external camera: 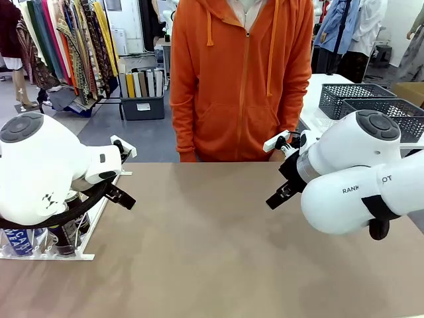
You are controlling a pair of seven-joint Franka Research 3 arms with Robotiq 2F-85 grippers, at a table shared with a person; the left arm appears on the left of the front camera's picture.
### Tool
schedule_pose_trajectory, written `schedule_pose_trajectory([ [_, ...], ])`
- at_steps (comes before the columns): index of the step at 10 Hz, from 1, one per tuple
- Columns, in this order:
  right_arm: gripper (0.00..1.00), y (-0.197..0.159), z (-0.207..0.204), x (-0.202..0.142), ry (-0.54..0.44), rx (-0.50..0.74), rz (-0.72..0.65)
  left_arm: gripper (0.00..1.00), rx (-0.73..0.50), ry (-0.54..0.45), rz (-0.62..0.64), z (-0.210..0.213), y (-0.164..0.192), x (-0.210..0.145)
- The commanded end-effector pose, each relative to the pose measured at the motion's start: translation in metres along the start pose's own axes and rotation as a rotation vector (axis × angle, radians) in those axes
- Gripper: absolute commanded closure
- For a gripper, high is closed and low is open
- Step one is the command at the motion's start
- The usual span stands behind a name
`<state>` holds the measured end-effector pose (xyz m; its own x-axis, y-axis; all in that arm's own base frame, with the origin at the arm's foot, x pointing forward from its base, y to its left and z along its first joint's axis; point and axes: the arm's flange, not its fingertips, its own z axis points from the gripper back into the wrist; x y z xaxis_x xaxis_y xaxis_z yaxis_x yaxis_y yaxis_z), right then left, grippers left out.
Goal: Retrieve and store the cans from the dispenser.
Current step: Pick up one can from the Automatic Can Dispenser and place it in the middle of the table.
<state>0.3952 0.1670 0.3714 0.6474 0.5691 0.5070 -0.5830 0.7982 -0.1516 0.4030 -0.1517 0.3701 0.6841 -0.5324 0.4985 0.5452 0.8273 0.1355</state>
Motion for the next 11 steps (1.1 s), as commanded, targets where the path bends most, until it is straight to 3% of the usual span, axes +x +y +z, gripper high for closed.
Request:
schedule_pose_trajectory([
  [1,0.0,-0.0001,0.0,0.0,0.0,0.0,0.0,0.0,0.0,0.0,0.0,0.0002,0.0,0.0001],
  [11,0.0,-0.0001,0.0,0.0,0.0,0.0,0.0,0.0,0.0,0.0,0.0,0.0002,0.0,0.0001],
])
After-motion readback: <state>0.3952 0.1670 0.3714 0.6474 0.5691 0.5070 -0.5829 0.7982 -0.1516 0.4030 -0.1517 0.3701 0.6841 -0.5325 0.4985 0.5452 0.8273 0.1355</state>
